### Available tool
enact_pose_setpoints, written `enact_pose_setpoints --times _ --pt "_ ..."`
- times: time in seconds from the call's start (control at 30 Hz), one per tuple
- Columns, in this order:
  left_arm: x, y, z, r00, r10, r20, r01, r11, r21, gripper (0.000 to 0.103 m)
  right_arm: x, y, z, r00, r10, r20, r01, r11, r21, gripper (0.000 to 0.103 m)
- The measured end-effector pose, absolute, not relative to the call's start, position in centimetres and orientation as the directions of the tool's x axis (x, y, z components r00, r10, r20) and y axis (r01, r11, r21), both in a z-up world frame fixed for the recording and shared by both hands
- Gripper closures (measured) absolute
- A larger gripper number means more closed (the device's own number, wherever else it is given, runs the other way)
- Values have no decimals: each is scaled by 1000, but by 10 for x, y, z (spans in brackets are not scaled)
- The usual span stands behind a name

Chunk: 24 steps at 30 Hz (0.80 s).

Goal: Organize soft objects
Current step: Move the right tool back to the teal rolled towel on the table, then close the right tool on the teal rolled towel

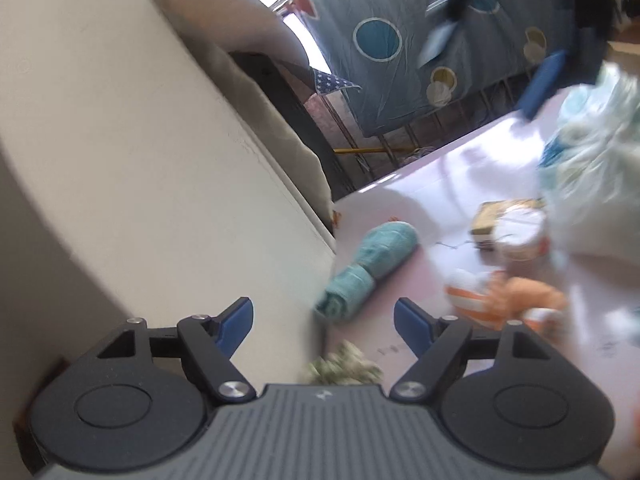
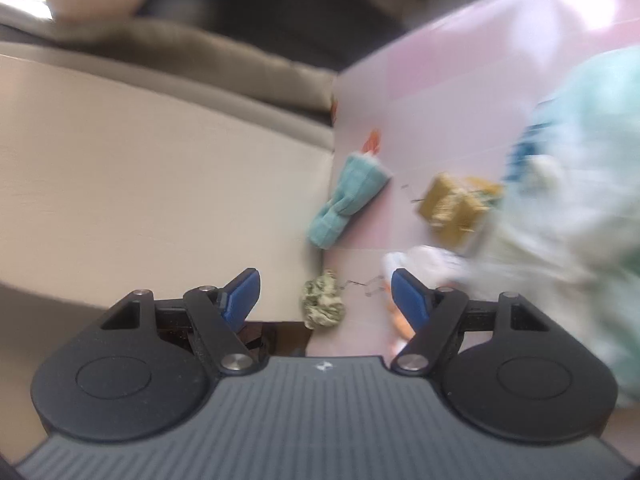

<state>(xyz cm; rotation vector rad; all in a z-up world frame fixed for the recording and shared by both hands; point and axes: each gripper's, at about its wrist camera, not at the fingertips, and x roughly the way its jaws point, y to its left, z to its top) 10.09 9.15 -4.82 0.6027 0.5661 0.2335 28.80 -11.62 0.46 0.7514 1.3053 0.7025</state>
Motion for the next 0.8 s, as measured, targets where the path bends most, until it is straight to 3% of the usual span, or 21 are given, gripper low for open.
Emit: enact_pose_setpoints --times 0.43,0.53,0.67,0.8 --pt "197 112 -127 734 479 -481 19 694 720 42 377 8 -115 -1 780 -626 145 619 772 36" --pt "206 116 -133 719 483 -500 24 702 712 54 381 14 -128 -3 788 -616 177 606 775 39" --pt "211 119 -132 699 488 -523 16 721 693 93 382 14 -139 6 783 -622 200 608 768 42" --pt "205 120 -128 696 482 -532 -13 749 662 96 384 12 -151 17 782 -622 233 602 764 49"
